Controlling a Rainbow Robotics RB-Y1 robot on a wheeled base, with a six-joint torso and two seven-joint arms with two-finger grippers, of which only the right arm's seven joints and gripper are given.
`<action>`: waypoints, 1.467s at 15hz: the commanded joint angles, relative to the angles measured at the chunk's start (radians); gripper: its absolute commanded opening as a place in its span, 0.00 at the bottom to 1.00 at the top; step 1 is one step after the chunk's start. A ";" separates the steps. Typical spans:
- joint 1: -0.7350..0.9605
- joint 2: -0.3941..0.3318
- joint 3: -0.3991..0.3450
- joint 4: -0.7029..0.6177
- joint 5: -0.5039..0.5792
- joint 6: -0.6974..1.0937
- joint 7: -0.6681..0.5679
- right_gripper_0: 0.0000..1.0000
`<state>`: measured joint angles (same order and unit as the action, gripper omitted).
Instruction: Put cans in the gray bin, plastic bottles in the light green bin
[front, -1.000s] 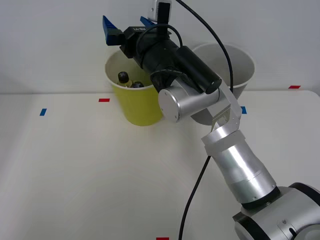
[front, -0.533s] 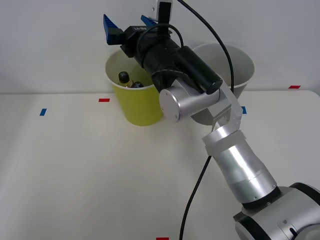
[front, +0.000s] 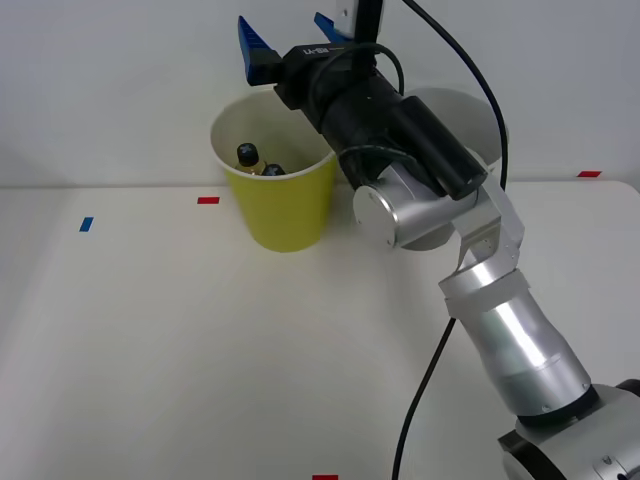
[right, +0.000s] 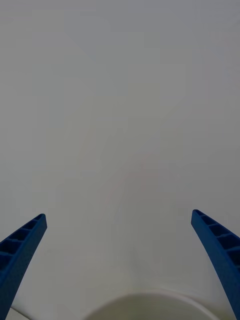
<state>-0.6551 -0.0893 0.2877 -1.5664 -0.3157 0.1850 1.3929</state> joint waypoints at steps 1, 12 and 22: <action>0.144 -0.078 0.022 -0.165 -0.019 0.001 -0.020 1.00; 0.749 -0.340 -0.022 -0.656 0.029 0.001 0.015 1.00; 1.226 -0.372 -0.044 -0.713 0.119 -0.119 0.038 1.00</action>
<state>0.5301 -0.4712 0.2423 -2.2799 -0.2057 0.0883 1.4281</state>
